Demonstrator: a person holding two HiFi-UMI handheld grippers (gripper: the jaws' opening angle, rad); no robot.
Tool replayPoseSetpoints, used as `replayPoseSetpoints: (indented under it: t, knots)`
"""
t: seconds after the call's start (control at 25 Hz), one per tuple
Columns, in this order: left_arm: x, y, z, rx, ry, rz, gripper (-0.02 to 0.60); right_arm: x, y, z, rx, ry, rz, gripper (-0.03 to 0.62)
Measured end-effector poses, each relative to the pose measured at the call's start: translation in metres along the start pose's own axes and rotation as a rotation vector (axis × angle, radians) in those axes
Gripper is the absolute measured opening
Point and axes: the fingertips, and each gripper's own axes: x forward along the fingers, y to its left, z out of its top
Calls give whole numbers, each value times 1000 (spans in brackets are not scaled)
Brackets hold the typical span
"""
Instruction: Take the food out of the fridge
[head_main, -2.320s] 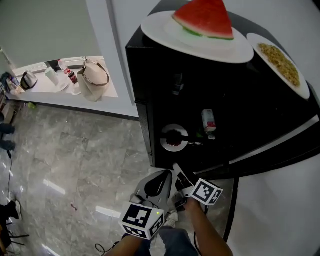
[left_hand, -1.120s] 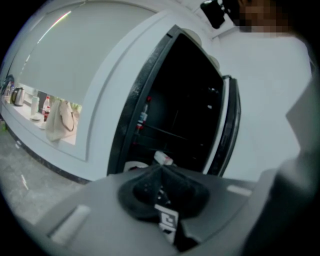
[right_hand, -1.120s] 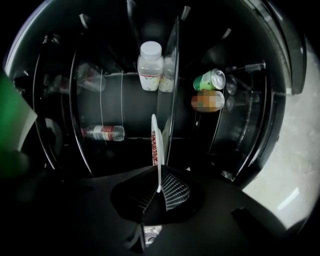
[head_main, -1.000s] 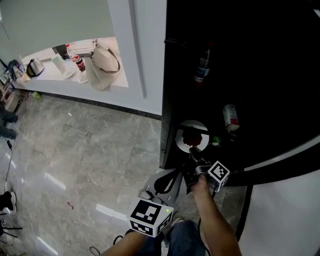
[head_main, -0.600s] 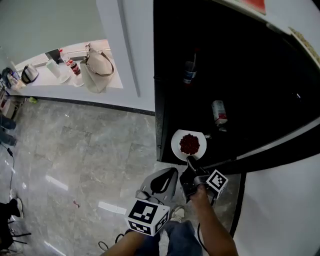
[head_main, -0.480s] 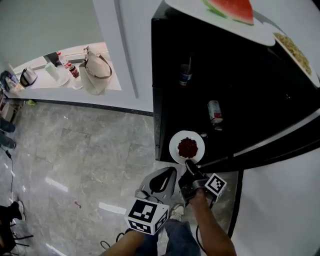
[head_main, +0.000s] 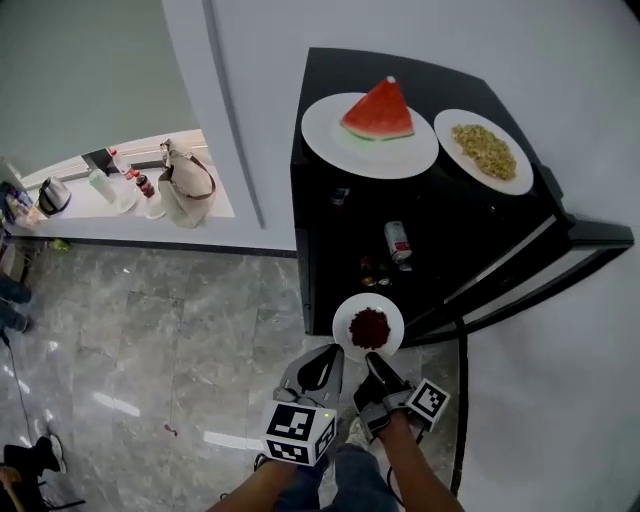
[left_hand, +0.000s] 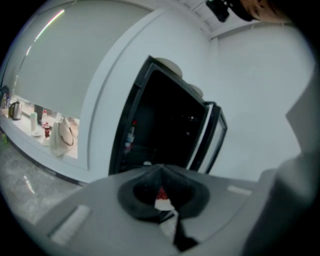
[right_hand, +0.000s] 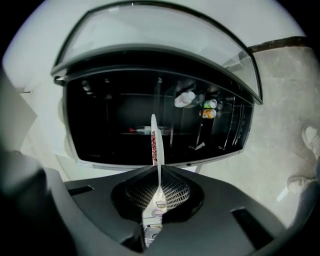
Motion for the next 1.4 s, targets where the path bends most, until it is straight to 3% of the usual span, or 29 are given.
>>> replayPoseSetpoints:
  t: [0.28,0.68,1.0,1.4]
  knots:
    - [-37,-22,23,11,35,37,-15,-43,73,-16,-19,-8,44,11]
    - [-90,-101,51,84,-32,48,-15,-135,161,-32,-54,24,127,11]
    - [-109,-139,48,79,-58,56,-15,-175,180,-29,-101,34,148,11]
    - [-115,-141,53,83,-78,80,-15,-179,174,-32,-68,27,143,11]
